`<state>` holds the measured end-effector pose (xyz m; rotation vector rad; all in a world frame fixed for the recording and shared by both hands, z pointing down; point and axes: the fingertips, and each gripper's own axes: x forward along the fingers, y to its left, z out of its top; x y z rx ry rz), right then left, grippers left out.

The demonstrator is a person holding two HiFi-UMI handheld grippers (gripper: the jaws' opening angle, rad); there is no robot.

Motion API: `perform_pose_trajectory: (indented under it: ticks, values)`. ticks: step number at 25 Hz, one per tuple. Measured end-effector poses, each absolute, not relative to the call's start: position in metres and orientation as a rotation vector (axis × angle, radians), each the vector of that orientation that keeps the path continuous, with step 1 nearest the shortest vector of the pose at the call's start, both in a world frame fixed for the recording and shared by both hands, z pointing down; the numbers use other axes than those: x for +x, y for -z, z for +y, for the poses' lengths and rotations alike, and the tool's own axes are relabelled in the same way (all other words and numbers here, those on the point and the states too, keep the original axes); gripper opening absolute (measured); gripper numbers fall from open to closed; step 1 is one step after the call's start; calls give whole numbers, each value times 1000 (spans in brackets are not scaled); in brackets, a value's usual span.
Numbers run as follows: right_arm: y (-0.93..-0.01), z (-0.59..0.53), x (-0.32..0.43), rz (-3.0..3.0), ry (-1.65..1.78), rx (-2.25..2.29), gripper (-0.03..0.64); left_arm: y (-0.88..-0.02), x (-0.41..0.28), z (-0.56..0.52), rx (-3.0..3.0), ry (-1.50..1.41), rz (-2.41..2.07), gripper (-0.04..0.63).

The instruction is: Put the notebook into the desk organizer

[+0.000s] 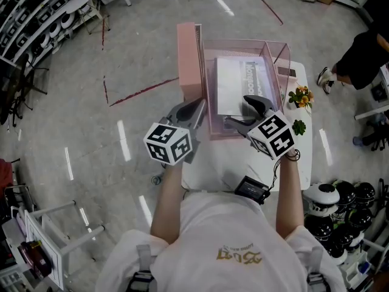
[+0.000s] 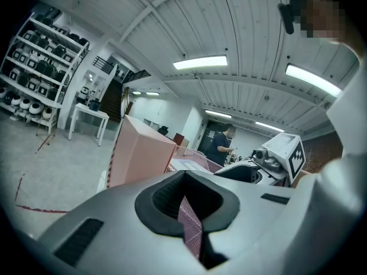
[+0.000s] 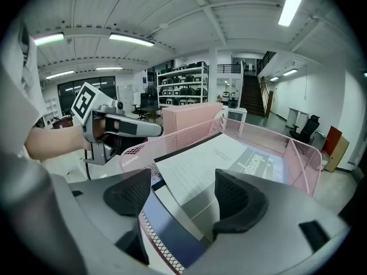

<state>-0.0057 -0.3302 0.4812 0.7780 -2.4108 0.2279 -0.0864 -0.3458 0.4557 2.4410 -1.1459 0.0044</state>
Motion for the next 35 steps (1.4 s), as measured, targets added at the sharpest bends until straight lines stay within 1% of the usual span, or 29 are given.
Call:
perform_pose_trajectory:
  ticks: [5,7,10,12,14,15,22,25,30,35]
  values:
    - [-471,-327,-2,-2455,-270,878,344,-451,-88,-340,2442,-5,-1154,15]
    - [-465,-325,0,-2513,-358,931,327,-448,-86,-337,2448,-3,-1157,14]
    - [-444,-323,5,-2689,-669,1010,274,-445,-82,-332,2458,-4,-1160,15]
    - [-432,-321,12,-2759,-807,1065,224,-442,-80,-327,2467,-5,-1162,14]
    - [-429,-317,22,-2757,-827,1151,179,-438,-78,-321,2475,-7,-1166,15]
    - [-429,-313,26,-2747,-821,1196,144,-436,-77,-317,2479,-8,-1167,14]
    - [-418,-280,44,-2771,-767,1344,11,-427,-66,-289,2508,-15,-1176,15]
    - [-415,-264,50,-2781,-743,1382,11,-422,-62,-276,2518,-11,-1194,14]
    - [-419,-238,63,-2692,-576,1508,11,-424,-62,-254,2507,-2,-1224,15]
    - [-422,-220,74,-2661,-572,1599,11,-429,-59,-238,2496,3,-1240,14]
